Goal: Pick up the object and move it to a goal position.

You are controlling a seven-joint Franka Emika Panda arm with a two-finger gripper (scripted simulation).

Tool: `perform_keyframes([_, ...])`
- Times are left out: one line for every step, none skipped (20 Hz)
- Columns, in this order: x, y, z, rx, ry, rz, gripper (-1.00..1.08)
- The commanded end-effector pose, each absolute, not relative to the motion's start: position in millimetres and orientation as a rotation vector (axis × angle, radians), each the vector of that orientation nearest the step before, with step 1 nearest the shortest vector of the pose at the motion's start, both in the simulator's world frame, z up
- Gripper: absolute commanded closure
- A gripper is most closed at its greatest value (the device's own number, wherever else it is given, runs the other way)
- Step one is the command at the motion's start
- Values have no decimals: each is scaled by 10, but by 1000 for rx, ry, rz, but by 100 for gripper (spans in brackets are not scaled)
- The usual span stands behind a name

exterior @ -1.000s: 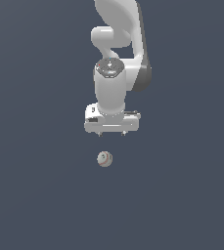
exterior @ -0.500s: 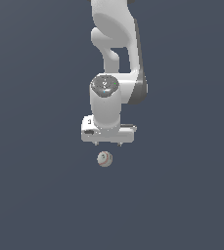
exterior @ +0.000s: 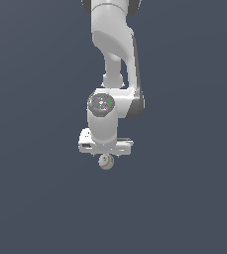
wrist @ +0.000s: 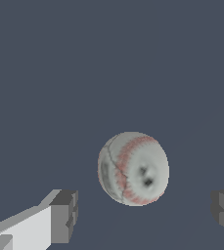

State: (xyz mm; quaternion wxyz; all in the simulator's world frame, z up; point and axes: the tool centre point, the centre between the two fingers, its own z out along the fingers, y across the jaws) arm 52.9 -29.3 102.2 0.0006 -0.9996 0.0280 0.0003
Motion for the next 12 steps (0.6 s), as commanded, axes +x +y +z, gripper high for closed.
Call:
perform_keyframes([555,-309,986,-3140,94,0,-92])
perform_keyframes([558,-312,980,-3140,95,0,-92])
perform_keyframes([559,-311,979,-3140,95,0,-92])
perform_keyframes([550,-309,985,-3140,94,1,-92])
perform_keyframes([550,-309,981,-3140,94,1,-92])
perform_keyframes([550,-309,970,-3140,94,1,-92])
perform_keyframes([550,-309,950,-3140,94,1,-92])
perform_keyframes([549,-309,923,-3140,94,1,-92])
perform_keyframes([549,-309,888,-3140,94,1,-92])
perform_keyframes([549,-308,846,-3140,94,1,-92])
perform_keyframes([548,-308,796,-3140,94,1,-92])
perform_keyframes([547,-311,743,-3140,95,1,-92])
